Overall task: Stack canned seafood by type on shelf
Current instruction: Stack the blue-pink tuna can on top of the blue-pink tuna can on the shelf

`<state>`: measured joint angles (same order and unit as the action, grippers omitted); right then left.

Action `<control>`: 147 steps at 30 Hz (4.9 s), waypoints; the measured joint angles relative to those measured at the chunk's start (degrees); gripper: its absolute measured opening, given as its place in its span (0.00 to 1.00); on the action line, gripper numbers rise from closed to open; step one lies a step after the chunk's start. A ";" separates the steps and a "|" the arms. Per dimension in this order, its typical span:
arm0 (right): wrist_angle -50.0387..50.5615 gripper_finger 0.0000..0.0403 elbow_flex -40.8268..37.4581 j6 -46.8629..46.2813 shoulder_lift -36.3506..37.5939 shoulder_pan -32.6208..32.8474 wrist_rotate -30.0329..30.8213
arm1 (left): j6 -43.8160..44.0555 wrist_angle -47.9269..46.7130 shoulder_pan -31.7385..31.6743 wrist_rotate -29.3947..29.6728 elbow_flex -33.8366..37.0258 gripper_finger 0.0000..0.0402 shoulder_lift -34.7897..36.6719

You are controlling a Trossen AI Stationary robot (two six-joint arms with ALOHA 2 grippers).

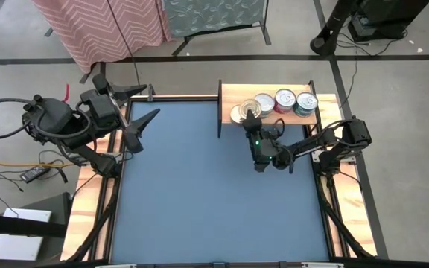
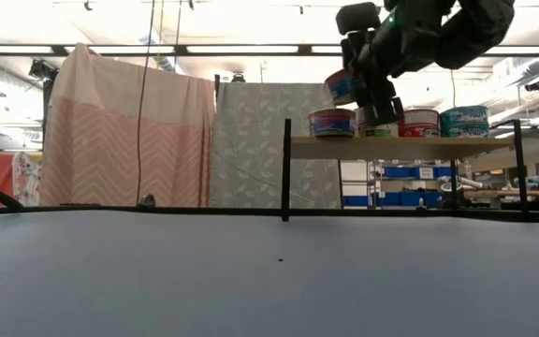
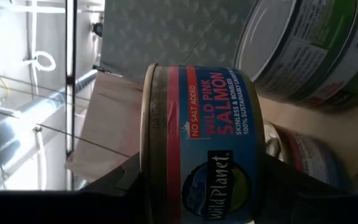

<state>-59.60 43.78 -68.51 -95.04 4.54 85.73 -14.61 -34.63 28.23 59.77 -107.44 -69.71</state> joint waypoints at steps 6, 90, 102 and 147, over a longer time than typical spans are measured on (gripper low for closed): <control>-6.32 0.52 -0.32 8.09 0.00 -0.09 -0.88 | -0.02 0.02 0.00 0.00 0.00 0.78 0.02; -7.66 0.74 -0.27 31.84 9.45 0.38 -7.56 | 0.02 -2.16 0.01 0.00 0.02 0.78 0.02; -7.06 0.05 -0.25 36.77 16.33 0.92 -20.94 | 0.16 -2.14 0.02 0.00 0.02 0.78 0.02; 101.90 0.01 47.07 42.01 9.62 -19.88 -77.88 | 6.26 -2.58 0.00 -1.07 0.04 0.78 -2.71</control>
<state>42.30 90.85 -26.50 -85.43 -15.35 7.85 -8.35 -37.21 28.23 58.70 -107.39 -72.42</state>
